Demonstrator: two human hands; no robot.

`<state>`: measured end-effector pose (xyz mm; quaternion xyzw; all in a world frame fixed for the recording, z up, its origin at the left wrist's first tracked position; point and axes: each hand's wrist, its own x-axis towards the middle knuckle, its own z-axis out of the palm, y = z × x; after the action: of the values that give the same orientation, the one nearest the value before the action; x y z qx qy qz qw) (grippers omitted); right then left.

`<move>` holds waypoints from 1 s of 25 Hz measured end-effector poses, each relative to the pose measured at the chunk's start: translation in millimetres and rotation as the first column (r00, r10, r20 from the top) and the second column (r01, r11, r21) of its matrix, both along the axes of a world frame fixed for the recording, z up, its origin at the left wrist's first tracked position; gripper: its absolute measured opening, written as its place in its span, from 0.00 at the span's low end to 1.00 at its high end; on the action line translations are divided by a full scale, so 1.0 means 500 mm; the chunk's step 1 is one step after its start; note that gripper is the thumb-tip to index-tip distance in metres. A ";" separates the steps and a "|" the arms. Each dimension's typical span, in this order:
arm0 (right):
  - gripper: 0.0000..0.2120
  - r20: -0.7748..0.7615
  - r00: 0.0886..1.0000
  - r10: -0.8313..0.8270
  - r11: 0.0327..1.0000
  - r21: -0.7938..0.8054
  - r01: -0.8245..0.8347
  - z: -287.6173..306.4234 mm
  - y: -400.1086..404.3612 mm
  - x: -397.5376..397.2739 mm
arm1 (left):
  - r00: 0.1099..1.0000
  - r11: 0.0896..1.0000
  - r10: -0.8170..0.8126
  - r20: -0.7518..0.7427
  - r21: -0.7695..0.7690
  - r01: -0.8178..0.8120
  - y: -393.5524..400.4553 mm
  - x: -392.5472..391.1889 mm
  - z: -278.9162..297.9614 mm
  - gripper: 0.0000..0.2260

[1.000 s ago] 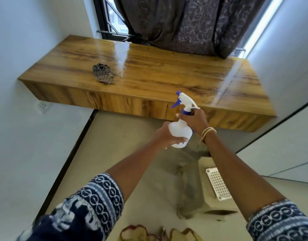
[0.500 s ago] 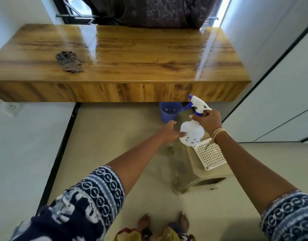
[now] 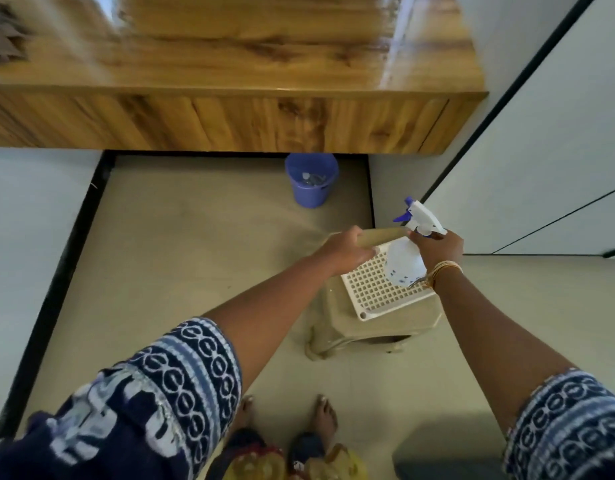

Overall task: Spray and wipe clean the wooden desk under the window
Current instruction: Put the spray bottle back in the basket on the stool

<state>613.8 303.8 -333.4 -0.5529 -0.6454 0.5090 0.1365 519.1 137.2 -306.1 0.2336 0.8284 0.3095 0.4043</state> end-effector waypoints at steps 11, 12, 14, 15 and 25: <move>0.14 0.098 0.991 0.087 0.994 0.051 -0.092 -0.153 0.102 0.016 | 0.992 0.989 -0.120 -0.047 -0.092 0.115 0.070 0.009 -0.132 0.26; 0.13 0.107 0.988 0.110 0.992 0.053 -0.116 -0.148 0.102 0.010 | 0.991 0.988 -0.126 -0.052 -0.101 0.121 0.068 0.005 -0.134 0.26; 0.13 0.143 0.978 0.151 0.986 0.051 -0.159 -0.130 0.101 0.005 | 0.989 0.984 -0.140 -0.043 -0.114 0.134 0.061 0.001 -0.129 0.26; 0.16 0.152 0.974 0.169 0.983 0.045 -0.177 -0.114 0.101 0.002 | 0.988 0.984 -0.145 -0.046 -0.115 0.139 0.057 -0.001 -0.120 0.26; 0.19 0.292 0.870 0.399 0.854 0.228 -0.468 0.142 -0.012 -0.105 | 0.976 0.993 -0.080 -0.204 -0.107 0.059 -0.089 -0.091 0.095 0.26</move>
<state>561.3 297.6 -262.3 -0.4218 -0.8331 0.3571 0.0206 473.4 92.7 -258.8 0.2727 0.8719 0.2272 0.3374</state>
